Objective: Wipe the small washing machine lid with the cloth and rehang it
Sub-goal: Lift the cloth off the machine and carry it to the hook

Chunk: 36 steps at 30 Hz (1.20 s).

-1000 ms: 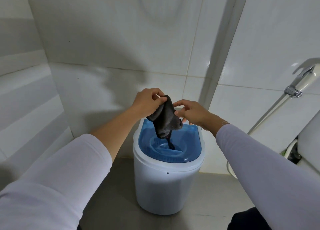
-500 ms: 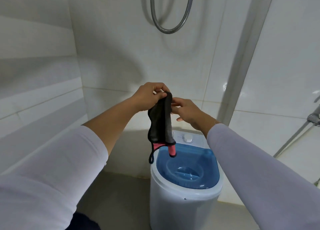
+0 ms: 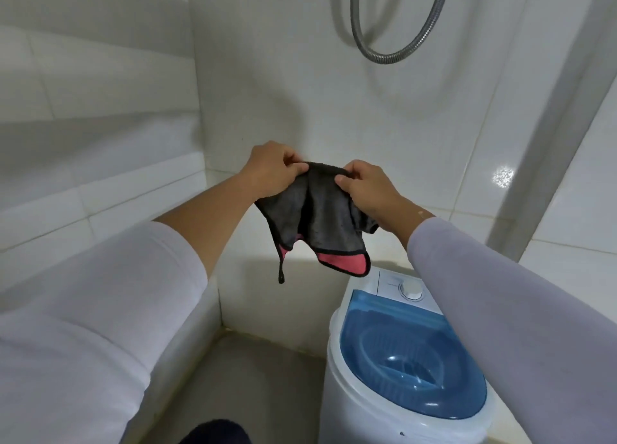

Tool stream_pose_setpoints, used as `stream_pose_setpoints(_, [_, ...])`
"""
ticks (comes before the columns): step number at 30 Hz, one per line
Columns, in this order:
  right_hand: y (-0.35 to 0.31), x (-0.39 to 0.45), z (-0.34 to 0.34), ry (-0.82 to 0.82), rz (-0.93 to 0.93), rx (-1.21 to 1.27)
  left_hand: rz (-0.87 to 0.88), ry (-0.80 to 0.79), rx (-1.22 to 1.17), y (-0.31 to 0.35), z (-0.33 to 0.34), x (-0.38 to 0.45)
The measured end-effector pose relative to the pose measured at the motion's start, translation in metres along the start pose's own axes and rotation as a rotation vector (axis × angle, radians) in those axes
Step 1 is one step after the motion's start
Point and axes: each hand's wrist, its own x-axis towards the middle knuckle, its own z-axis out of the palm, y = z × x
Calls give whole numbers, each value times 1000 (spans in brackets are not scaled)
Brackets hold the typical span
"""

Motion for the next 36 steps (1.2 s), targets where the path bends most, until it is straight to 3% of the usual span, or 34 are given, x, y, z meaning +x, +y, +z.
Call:
stream_pose_setpoints(8, [-12, 87, 24, -55, -94, -32, -119, 68, -13, -36, -11, 65])
stream_pose_setpoints(17, [-129, 177, 6, -94, -189, 21, -188, 232, -44, -19, -116, 161])
stream_pose_setpoints(23, [-219, 220, -25, -54, -225, 102, -214, 278, -35, 13, -204, 211])
stream_pose_setpoints(26, [-257, 240, -39, -35, -291, 10, -199, 296, -64, 25, -240, 236])
stream_pose_setpoints(36, [-332, 313, -69, 189, -257, -273, -116, 379, -184, 64, -302, 333])
